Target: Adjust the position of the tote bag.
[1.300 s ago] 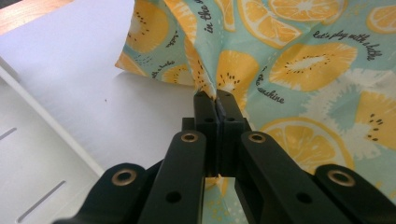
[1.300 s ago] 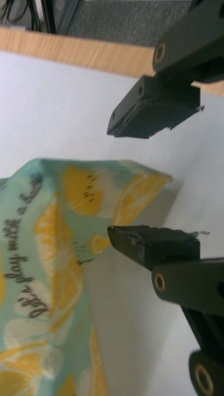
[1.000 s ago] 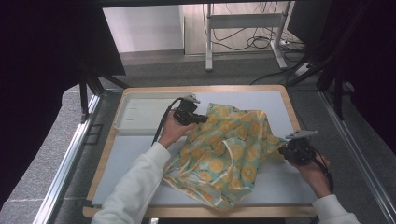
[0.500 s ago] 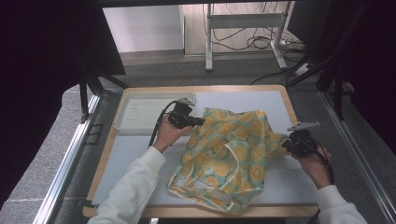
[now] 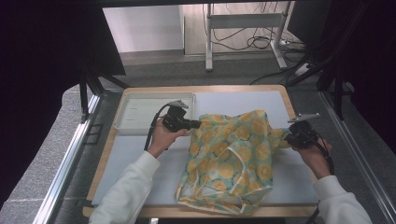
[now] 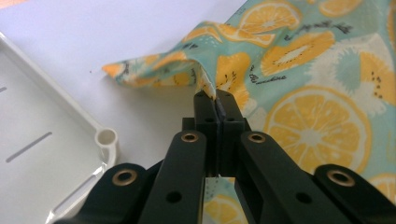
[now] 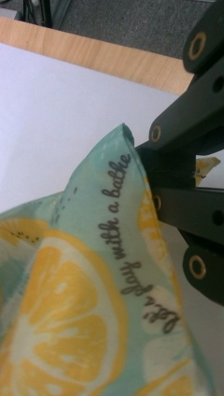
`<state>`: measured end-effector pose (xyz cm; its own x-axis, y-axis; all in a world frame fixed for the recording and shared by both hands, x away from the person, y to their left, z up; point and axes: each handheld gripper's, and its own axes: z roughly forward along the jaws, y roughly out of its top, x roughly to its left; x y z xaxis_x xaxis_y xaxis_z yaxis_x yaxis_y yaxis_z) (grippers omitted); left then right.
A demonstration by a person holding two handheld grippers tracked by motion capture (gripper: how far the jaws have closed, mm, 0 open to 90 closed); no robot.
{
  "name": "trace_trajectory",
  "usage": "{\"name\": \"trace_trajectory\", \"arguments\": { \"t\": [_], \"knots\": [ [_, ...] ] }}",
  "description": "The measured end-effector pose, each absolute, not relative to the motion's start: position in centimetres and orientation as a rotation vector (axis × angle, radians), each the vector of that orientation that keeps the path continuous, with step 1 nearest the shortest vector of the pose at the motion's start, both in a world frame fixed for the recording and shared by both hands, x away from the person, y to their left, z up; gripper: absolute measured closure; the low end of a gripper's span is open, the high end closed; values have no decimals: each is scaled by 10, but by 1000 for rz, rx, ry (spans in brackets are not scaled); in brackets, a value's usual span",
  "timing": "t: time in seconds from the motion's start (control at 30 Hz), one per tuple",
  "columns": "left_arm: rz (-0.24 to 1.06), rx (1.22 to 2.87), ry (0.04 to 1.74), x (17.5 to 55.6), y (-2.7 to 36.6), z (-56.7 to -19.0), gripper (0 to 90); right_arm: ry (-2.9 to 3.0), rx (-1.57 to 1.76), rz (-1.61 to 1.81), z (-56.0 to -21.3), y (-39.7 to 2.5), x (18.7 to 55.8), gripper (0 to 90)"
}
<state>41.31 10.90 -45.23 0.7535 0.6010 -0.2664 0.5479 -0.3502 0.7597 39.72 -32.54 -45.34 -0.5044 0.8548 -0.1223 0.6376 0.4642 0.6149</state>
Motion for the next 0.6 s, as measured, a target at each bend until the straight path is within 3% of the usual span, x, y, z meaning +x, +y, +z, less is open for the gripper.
{"name": "trace_trajectory", "arguments": {
  "t": [0.6],
  "knots": [
    [43, 2016, 806, 374, 110, -458, 900, 2307, 1288, 648, -452, -312, 456, 891]
  ]
}}
